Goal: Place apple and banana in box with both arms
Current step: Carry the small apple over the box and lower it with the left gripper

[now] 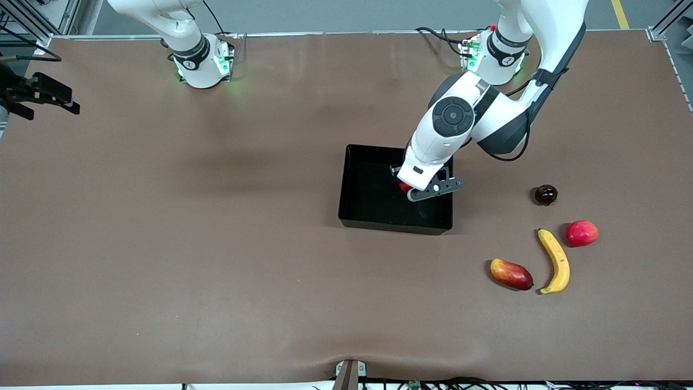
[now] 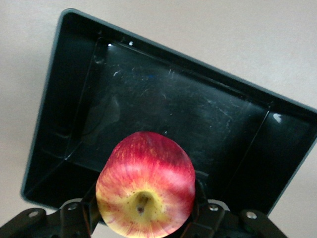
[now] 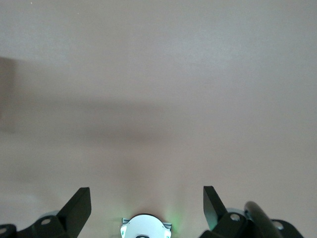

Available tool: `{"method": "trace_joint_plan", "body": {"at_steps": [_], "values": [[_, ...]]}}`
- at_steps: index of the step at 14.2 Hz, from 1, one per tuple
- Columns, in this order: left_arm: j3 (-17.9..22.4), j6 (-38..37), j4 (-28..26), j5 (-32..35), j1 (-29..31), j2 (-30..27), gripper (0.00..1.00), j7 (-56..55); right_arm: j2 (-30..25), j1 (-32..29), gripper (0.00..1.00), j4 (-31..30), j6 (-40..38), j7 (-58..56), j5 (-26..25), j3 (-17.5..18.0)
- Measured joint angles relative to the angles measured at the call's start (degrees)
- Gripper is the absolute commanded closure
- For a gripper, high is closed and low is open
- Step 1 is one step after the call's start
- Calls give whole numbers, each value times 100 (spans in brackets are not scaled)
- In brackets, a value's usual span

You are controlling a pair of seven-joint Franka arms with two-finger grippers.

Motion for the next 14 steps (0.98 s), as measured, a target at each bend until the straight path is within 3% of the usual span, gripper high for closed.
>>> {"method": "trace_joint_plan", "body": {"at_steps": [3, 10, 14], "values": [[0, 287, 25, 613, -142, 317, 100, -591, 7, -562, 0, 6, 28, -11, 0, 713], [18, 347, 383, 1128, -593, 941, 100, -1294, 116, -687, 0, 166, 119, -26, 0, 777], [55, 257, 108, 1203, -592, 1106, 100, -1388, 343, -666, 0, 388, 137, -37, 21, 800]]}}
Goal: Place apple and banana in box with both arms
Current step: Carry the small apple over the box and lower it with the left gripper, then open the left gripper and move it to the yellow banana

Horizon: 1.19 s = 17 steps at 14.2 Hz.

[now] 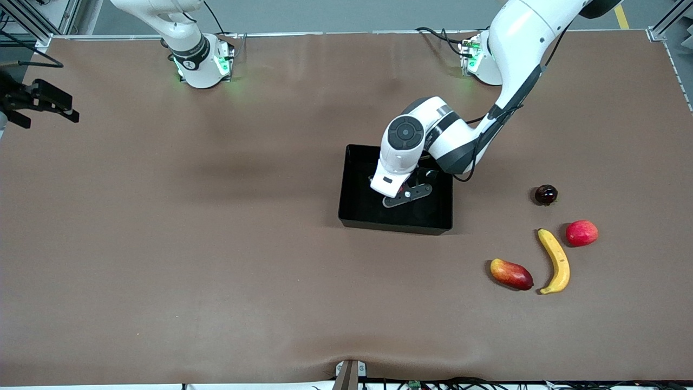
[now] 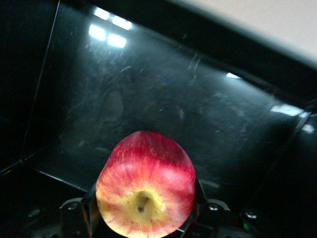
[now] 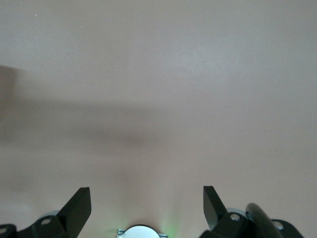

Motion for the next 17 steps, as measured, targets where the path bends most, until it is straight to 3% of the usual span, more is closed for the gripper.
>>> {"method": "trace_joint_plan", "body": {"at_steps": [5, 6, 9, 11, 15, 17], "values": [[61, -55, -439, 1, 142, 9, 100, -15, 145, 14, 0, 122, -2, -1, 205, -73], [96, -56, -504, 3, 172, 12, 95, -15, 145, 14, 0, 123, -9, -5, 218, -94], [226, -58, -631, 6, 207, 75, 54, -15, 145, 23, 0, 123, -20, -15, 230, -94], [228, -95, -616, 10, 211, 70, 0, -15, 145, 37, 0, 126, -20, -27, 230, -91], [299, -281, -480, 323, 236, 47, 0, -42, 145, 54, 0, 129, -22, -40, 173, -92], [302, -807, -31, 399, 277, -71, 0, -34, 145, 78, 0, 130, -40, -45, 100, -91]]}}
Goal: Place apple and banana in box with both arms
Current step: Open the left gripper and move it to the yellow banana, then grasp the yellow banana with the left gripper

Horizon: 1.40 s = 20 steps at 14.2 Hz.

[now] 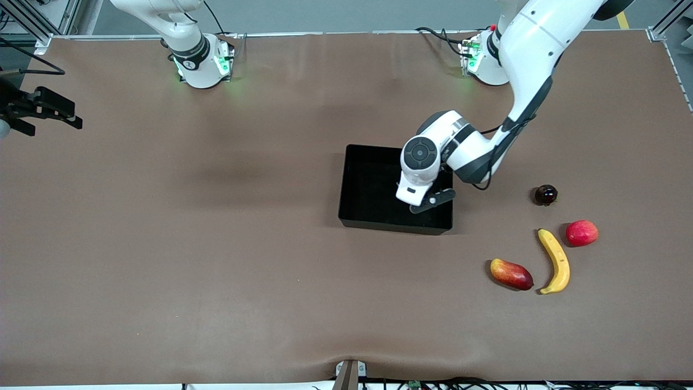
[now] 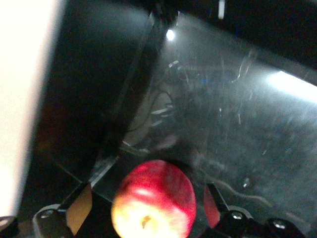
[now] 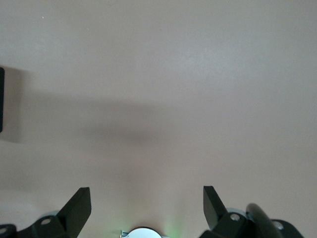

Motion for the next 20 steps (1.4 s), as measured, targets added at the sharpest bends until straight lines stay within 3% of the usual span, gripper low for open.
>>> {"method": "trace_joint_plan", "body": {"at_steps": [3, 5, 7, 11, 15, 17, 19, 20], "values": [[24, -956, 911, 20, 218, -288, 0, 461, 0, 10, 0, 1, -102, 0, -17, -6], [56, -1116, 1216, 55, 735, -387, 0, 1284, 0, 9, 0, 1, -130, 0, -23, -15], [91, -1002, 1274, 322, 1535, -352, 0, 2309, 0, 10, 0, 1, -141, 0, -25, -17], [116, 42, 1199, 942, 2925, 214, 1, 4052, 0, 11, 0, 2, -168, 0, -25, -16], [118, 906, 1191, 1396, 3423, 852, 17, 4801, 0, 11, 0, 2, -196, 0, -26, -15], [118, 1167, 1194, 1399, 3575, 1071, 38, 4996, 0, 11, 0, 2, -204, 0, -26, -16], [119, 1266, 1196, 1399, 3644, 1248, 52, 5051, 0, 11, 0, 2, -210, 0, -27, -17], [124, 1272, 1197, 1399, 3646, 1314, 65, 5052, 0, 11, 0, 2, -210, 0, -27, -17]]}}
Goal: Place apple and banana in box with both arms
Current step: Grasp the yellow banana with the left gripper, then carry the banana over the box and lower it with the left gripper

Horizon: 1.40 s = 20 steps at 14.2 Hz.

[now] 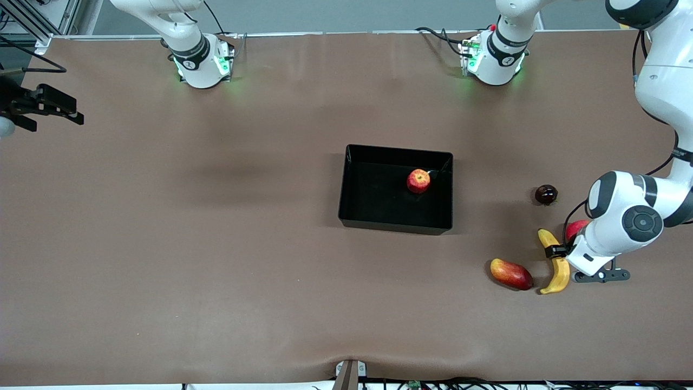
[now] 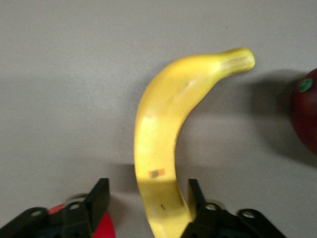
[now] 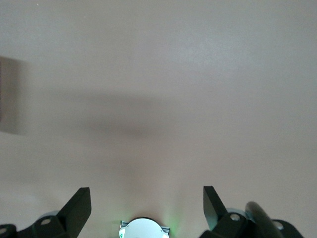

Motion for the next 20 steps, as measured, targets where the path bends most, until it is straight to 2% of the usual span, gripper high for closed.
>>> {"method": "trace_joint_plan", "body": {"at_steps": [1, 2, 6, 8, 11, 14, 17, 20], "values": [[11, 3, 2, 0, 0, 44, 90, 0, 0, 0, 0, 0, -1, 0, 0, -1], [26, 7, 2, 0, 1, 68, 100, 1, 0, 0, 0, 0, -6, 0, 0, -1], [9, 6, 88, 2, 12, 7, 100, 55, 0, 0, 0, 0, -68, 0, -1, -1], [-161, -177, 102, 2, 29, -182, 100, 66, 0, 0, 0, 0, -75, 0, -2, -2], [-750, -1008, 140, -117, 31, -756, 100, 43, 0, 0, 0, 1, -77, 0, -3, -6], [-1529, -1795, 121, -600, -1, -1296, 100, -265, 0, 0, 0, 2, -77, 0, -3, -6], [-2342, -2240, 26, -721, -139, -1383, 100, -1200, 0, 1, 0, 3, -77, 2, -3, -1], [-2588, -2296, -100, -774, -894, -1330, 100, -2523, 0, 0, 0, 3, -78, 3, -3, -11]]}}
